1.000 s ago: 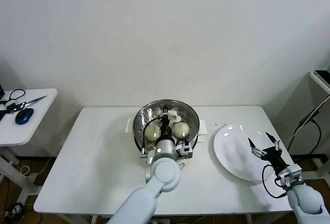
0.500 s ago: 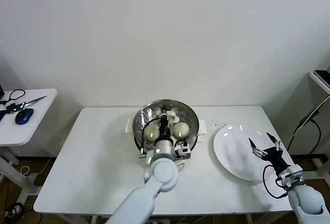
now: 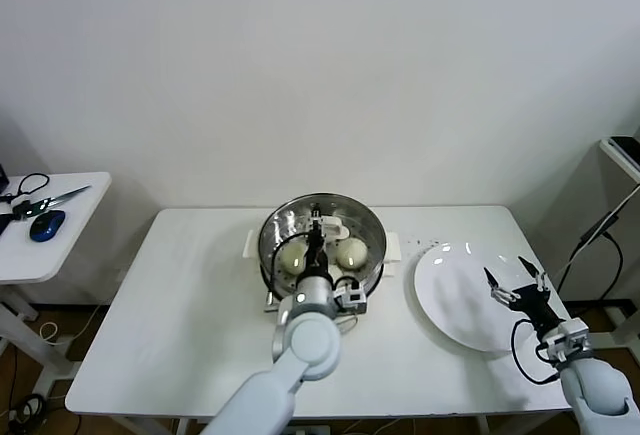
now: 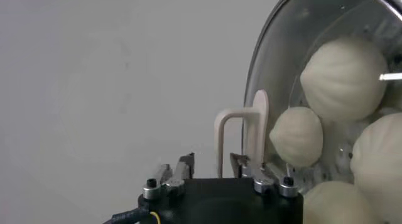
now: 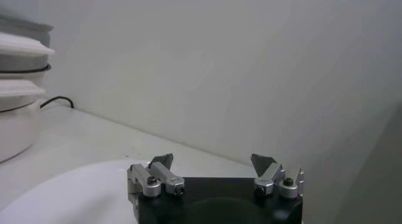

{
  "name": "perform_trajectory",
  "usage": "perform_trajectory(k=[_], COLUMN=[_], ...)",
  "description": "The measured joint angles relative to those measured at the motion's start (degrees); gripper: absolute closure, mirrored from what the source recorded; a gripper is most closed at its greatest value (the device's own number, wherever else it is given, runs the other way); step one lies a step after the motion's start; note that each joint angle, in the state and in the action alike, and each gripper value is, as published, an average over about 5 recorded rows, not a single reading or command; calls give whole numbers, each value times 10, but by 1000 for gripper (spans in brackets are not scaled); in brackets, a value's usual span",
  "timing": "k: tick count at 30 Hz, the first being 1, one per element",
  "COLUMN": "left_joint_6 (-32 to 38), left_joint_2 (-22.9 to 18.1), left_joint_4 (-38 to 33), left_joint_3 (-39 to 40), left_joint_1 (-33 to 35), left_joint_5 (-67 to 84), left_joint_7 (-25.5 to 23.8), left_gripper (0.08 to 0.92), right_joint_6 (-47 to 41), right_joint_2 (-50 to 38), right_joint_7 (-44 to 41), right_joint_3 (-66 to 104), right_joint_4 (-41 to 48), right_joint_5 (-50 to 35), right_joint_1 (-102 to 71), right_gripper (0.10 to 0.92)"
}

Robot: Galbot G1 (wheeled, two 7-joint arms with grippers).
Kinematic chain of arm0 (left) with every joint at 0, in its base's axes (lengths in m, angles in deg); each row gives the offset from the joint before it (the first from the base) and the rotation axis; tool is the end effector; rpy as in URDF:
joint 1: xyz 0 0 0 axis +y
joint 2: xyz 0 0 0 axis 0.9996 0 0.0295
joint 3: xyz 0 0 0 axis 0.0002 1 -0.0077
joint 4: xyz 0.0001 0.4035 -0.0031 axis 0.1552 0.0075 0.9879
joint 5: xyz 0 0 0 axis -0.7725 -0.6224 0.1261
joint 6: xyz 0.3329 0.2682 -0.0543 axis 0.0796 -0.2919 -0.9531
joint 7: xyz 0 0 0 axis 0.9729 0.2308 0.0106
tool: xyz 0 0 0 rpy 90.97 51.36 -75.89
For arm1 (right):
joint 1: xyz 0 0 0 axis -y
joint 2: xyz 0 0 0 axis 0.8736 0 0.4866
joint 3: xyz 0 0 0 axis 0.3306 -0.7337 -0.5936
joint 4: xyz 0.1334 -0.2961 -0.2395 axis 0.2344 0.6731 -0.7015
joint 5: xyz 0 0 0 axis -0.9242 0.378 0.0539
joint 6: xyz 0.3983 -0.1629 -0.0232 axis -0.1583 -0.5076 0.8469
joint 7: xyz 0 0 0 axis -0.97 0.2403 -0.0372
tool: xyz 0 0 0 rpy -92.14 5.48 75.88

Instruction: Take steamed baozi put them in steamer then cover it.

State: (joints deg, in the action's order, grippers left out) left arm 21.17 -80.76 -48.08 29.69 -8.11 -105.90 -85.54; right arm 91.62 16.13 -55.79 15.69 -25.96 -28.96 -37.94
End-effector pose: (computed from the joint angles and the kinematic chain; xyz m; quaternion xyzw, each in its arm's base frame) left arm 0.3824 -0.2209 -0.3099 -0.0145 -0.7177 -0.6958 0.0240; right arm 0.3524 -0.3037 -0.4520 0.0775 -0.9856 0.1339 0.0683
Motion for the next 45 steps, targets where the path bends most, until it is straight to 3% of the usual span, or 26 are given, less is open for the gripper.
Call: perform_trajectory(k=[10, 14, 24, 35, 39, 45], left_joint_6=[0, 0, 0, 15, 77, 239], left_joint_2=[34, 50, 84, 87, 73, 56], left_joint_4=[-66, -99, -185, -237, -232, -199], left_joint_3=[-3, -9, -47, -197, -266, -350], left_joint_1=[31, 51, 118, 239, 283, 330], left_joint_5=[12, 23, 72, 295, 418, 587], left_joint_7=[-10, -9, 44, 177, 215, 250], left_gripper=[266, 189, 177, 177, 177, 177], right_joint_6=[-21, -27, -37, -43, -45, -46], right_joint_2=[-1, -2, 5, 19, 25, 33], right_joint_7=[8, 10, 15, 16, 17, 18], right_joint_3=[-3, -3, 2, 13, 14, 17], right_joint_4=[-12, -16, -32, -60, -73, -91], right_joint_5=[10, 16, 11, -4, -6, -8], right_joint_1=[5, 4, -7, -29, -38, -52], right_gripper=[203, 203, 203, 203, 203, 203])
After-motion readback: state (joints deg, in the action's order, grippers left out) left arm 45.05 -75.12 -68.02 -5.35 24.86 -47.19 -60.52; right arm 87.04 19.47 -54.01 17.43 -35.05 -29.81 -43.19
